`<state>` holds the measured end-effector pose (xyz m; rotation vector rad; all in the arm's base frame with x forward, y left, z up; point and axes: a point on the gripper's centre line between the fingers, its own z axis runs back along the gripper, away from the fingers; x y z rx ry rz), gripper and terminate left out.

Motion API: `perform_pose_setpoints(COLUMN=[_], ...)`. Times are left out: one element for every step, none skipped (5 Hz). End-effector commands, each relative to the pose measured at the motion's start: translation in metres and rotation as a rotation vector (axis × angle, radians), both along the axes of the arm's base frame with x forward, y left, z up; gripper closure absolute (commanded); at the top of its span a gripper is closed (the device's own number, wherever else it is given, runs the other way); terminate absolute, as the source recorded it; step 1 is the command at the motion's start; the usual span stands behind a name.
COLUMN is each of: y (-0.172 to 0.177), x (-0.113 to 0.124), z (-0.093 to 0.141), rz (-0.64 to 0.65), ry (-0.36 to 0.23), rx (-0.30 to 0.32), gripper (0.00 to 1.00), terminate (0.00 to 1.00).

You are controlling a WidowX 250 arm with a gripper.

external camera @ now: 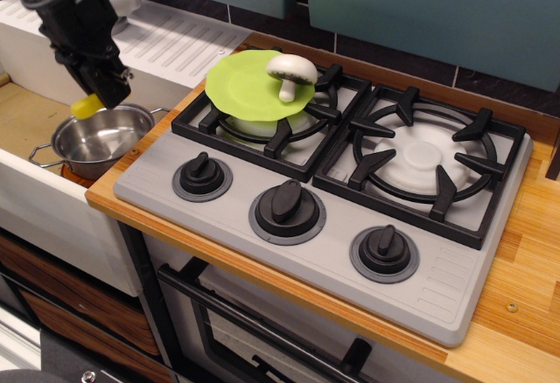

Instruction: Put mushroom on plate and fry in pot or pan in sink

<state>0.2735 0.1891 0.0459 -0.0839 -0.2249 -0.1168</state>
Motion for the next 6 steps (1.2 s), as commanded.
perform_pose_setpoints(y=[0.016, 0.024, 0.027, 0.026, 0.019, 0.013], x=[0.017, 0.023, 0.029, 0.028, 0.022, 0.016], z=[-0.012, -0.019, -0.028, -0.026, -0.013, 0.0], rz=[-0.028, -0.049, -0.054, -0.059, -0.043, -0.036], ry=[-0.099, -0.117, -0.131, -0.137, -0.112, -0.09], rx=[0.015, 0.011, -0.001, 0.017, 0.035, 0.051], gripper=[1.0, 1.0, 1.0, 0.0, 0.0, 0.0], terminate=[0.0, 0.0, 0.0, 0.0, 0.0, 0.0])
